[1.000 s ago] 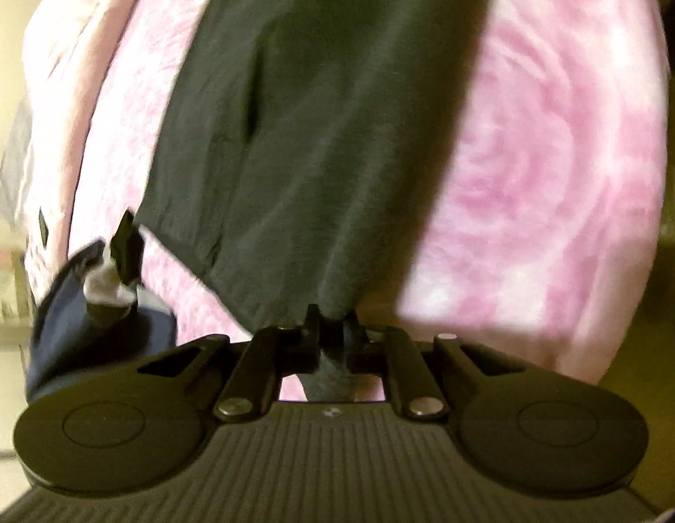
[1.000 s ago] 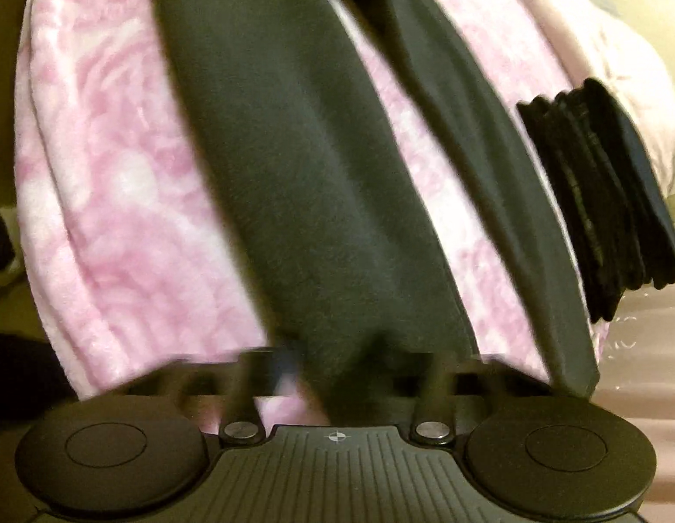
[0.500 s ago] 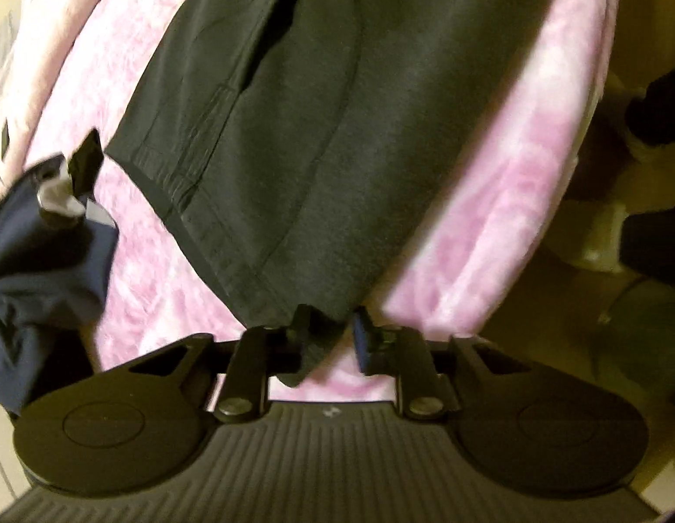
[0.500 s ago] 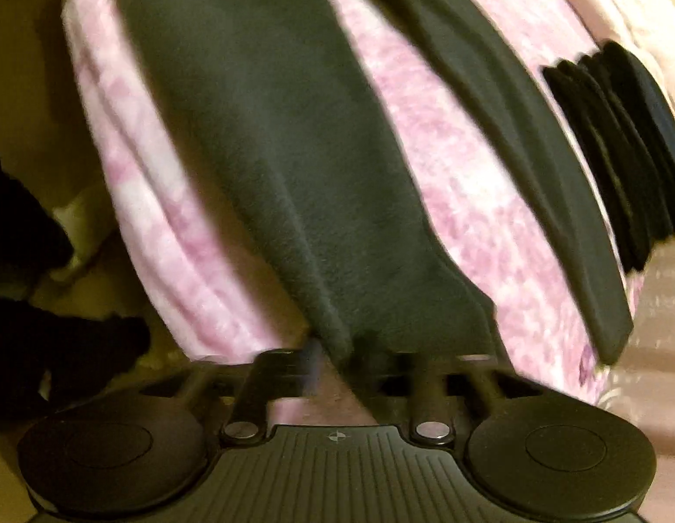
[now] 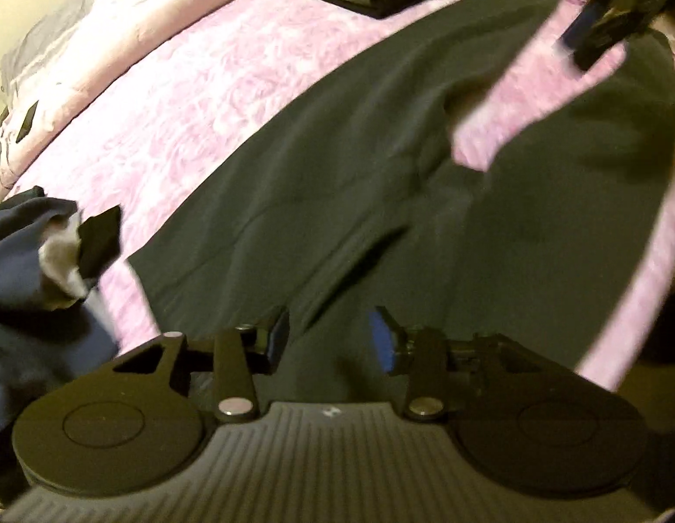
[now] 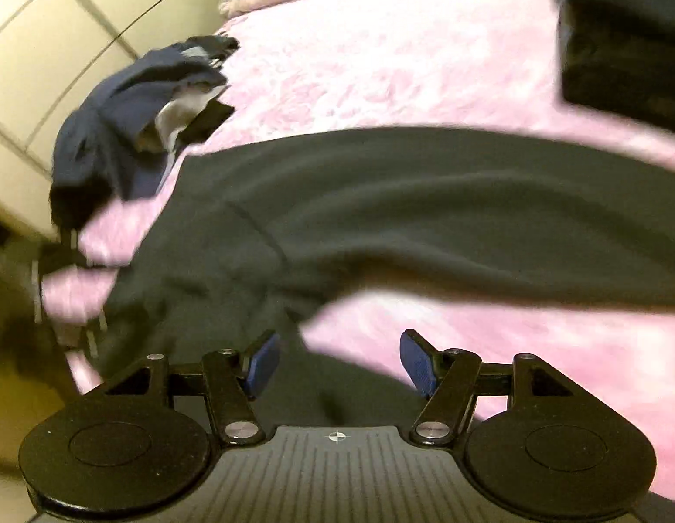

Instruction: Fold clothes

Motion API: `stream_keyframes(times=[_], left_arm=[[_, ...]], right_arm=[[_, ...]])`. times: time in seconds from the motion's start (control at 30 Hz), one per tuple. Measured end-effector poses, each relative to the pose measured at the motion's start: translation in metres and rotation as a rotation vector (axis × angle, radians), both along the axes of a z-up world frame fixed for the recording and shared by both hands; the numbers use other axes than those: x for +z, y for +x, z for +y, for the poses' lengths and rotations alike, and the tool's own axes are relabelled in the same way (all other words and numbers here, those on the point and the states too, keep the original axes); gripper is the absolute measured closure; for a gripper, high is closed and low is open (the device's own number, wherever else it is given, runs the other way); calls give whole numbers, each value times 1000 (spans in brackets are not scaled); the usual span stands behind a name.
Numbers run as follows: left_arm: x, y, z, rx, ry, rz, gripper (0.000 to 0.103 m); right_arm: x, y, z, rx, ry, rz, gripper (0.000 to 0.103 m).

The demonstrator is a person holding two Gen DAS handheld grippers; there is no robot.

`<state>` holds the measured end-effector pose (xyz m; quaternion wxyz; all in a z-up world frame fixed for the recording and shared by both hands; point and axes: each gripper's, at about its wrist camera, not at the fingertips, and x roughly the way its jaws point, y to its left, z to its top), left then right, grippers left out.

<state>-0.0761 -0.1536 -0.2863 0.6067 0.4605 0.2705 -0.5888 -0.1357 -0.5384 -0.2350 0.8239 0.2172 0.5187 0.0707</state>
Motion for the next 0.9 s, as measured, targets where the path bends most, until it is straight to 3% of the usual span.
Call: stream_keyframes(times=[0.07,0.1,0.13,0.17,0.27,0.33,0.47,0.5,0.53,0.57,0.6,0.73,0.9], left_arm=[[-15,-4,-7,15,17,5,64],[-23,-7,-9,23,26,8,64],[-27,-10,-10,32,31,15,64],[-31,-13,-9,38,35,21,64],[-34,-22,-5,51,37,12,64],[-35,-26,-4,67,44,31,64],[-44,-31,-11,67,72,36,63],[-45,-32,-13,67,78,38,63],[-45,-33,-14,64,82,37,63],[-44,-33,-15,59,81,37,63],[-42,-34,-17,54,77,40,63],[-42,-40,-26,19,81,57,60],[-30,-63,-42,-90,48,79,60]], right_arm=[[-35,37,7,-7,49,57,39],[-46,50,7,-8,66,79,55],[-52,60,6,-7,83,100,82],[-50,70,3,1,88,104,102],[-14,94,-14,28,73,-35,102],[0,114,-22,44,68,-79,102],[-16,122,-26,106,34,-30,101],[-18,115,-27,108,29,-20,94],[-17,103,-31,100,29,-24,87],[-15,89,-34,90,28,-31,59],[-13,72,-39,77,24,-39,41],[-7,-17,-55,19,-15,12,41],[3,-126,-102,-169,-139,114,41]])
